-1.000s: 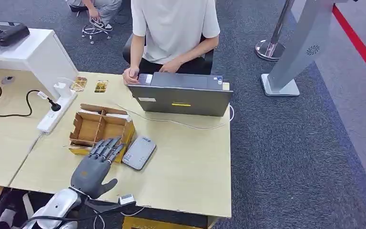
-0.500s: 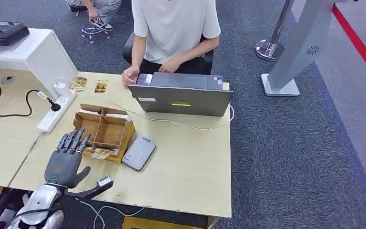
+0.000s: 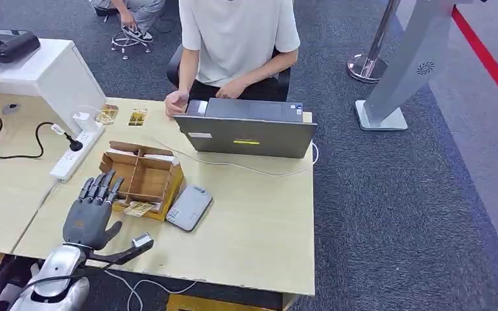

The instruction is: Pass the card to the sensor for recognition and then transmit it.

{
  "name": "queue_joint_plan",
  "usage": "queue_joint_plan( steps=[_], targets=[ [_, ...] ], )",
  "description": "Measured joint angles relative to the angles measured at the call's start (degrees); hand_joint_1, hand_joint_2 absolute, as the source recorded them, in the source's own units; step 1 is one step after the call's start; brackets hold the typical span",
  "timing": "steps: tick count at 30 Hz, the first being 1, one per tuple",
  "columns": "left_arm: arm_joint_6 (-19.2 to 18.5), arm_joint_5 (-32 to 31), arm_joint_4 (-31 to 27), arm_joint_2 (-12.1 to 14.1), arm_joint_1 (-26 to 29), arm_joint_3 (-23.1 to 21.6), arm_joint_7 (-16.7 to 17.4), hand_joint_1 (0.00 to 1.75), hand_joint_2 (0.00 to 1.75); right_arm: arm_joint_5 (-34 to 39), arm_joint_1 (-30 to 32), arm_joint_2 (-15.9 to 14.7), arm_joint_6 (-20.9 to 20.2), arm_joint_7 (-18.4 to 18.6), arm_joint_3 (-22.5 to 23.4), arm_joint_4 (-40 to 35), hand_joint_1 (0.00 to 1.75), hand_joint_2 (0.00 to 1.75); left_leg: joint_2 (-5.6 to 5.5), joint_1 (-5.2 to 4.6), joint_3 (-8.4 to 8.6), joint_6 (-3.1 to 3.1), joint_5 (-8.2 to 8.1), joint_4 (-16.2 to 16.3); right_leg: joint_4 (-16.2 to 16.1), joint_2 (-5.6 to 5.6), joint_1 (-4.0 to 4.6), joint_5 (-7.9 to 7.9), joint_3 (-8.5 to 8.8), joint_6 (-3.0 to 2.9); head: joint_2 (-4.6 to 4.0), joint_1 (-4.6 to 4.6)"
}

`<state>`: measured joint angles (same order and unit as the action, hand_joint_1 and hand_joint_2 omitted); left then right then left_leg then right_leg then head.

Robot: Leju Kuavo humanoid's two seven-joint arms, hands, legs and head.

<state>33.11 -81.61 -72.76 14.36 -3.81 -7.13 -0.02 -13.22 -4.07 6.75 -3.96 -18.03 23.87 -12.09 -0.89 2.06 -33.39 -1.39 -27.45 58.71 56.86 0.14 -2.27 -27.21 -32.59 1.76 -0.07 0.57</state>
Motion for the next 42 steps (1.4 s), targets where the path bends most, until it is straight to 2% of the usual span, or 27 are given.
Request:
queue_joint_plan(
  steps=[12, 30, 39, 42],
  targets=[
    [0.1, -1.3, 2.8, -4.0, -5.7, -4.2, -0.6, 0.0, 1.75, -0.4, -0.6, 0.7, 0.2, 1.4, 0.0, 0.0, 0.0, 0.0, 0.0, 0.0, 0.0, 0.0, 0.0, 0.0, 0.0, 0.01, 0.0, 0.01, -0.01, 0.0, 0.0, 0.0],
    [0.0, -0.9, 4.4, -5.5, -6.8, -7.6, 0.0, 0.0, 1.75, -0.6, -0.6, 0.8, 0.1, 1.5, 0.0, 0.0, 0.0, 0.0, 0.0, 0.0, 0.0, 0.0, 0.0, 0.0, 0.0, 0.01, 0.0, 0.01, -0.01, 0.0, 0.0, 0.0],
    [-0.2, -0.3, 4.8, -5.5, -7.1, -8.2, 2.0, 0.0, 1.75, -0.6, -0.6, 0.8, 0.0, 1.7, 0.0, 0.0, 0.0, 0.0, 0.0, 0.0, 0.0, 0.0, 0.0, 0.0, 0.0, 0.01, 0.0, 0.01, -0.01, 0.0, 0.0, -0.02],
    [-0.4, -0.8, 4.8, -5.6, -7.1, -8.2, 3.6, 0.0, 1.75, -0.6, -0.6, 0.8, 0.1, 1.7, 0.0, 0.0, 0.0, 0.0, 0.0, 0.0, 0.0, 0.0, 0.0, 0.0, 0.0, 0.01, 0.0, 0.01, -0.01, 0.0, 0.0, 0.0]
  ],
)
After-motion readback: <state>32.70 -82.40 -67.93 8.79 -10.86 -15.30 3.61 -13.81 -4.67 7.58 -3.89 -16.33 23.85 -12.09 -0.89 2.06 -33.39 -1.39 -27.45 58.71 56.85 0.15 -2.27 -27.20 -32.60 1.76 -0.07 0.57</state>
